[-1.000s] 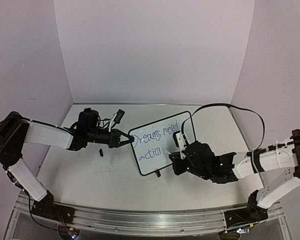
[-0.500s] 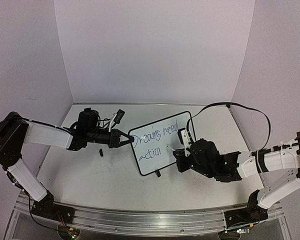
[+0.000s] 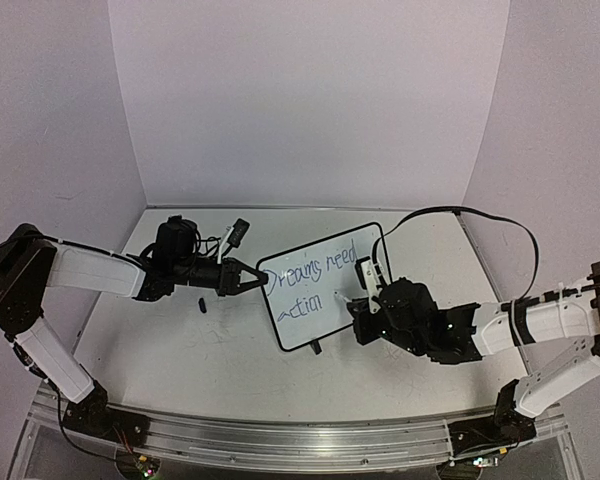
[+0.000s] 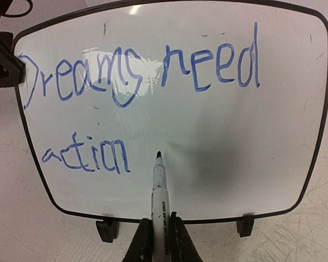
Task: Write a sentence on the whiteboard
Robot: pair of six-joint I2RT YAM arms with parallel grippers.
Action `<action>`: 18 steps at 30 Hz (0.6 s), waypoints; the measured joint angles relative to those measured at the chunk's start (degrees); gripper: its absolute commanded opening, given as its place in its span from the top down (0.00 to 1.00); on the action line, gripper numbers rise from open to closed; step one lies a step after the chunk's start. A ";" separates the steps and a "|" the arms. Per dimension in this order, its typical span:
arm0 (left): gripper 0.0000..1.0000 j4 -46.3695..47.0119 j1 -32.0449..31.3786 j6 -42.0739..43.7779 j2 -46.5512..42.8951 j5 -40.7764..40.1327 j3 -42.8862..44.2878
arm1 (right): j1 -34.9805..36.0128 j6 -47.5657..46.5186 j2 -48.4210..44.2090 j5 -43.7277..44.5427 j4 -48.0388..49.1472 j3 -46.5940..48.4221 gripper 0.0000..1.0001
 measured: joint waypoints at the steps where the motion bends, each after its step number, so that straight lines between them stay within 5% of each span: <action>1: 1.00 0.00 0.00 0.00 0.00 0.00 0.00 | -0.20 -0.09 0.00 0.03 0.01 0.00 1.00; 18: 1.00 -0.02 0.00 0.00 0.00 0.02 0.00 | -1.03 -3.44 2.84 -0.41 2.34 0.52 1.00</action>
